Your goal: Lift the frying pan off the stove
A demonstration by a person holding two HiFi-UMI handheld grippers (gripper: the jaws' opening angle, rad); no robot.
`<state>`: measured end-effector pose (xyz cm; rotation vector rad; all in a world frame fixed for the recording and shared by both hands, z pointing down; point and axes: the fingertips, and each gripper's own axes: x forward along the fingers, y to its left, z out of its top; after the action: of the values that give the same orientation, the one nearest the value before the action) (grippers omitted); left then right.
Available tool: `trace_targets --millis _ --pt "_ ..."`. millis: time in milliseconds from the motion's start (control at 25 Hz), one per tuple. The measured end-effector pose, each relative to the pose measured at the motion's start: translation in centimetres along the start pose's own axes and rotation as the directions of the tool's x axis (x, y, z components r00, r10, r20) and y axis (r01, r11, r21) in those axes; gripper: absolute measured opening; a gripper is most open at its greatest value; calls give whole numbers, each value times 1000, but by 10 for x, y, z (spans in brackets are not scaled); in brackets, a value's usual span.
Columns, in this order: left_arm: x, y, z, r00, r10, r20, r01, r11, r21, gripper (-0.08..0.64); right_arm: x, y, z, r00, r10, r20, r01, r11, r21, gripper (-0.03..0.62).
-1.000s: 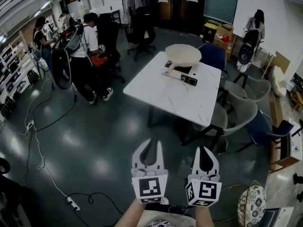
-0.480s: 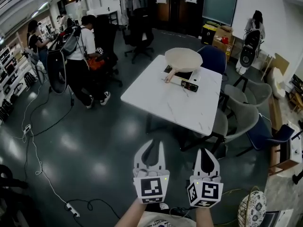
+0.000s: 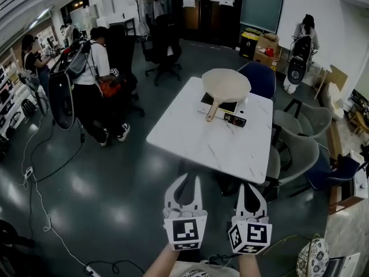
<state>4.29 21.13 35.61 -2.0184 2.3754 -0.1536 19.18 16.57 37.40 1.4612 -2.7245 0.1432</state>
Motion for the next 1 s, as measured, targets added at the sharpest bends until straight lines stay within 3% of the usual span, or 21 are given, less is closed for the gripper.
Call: trace_targets --millis 520,1000 --pt "73 65 -10 997 -72 -8 72 997 -20 58 84 37 -3 999 -47 -16 47 999 11 23" --pt "103 86 -28 992 -115 -53 112 992 -51 58 120 52 -10 997 -62 -53 63 998 14 23"
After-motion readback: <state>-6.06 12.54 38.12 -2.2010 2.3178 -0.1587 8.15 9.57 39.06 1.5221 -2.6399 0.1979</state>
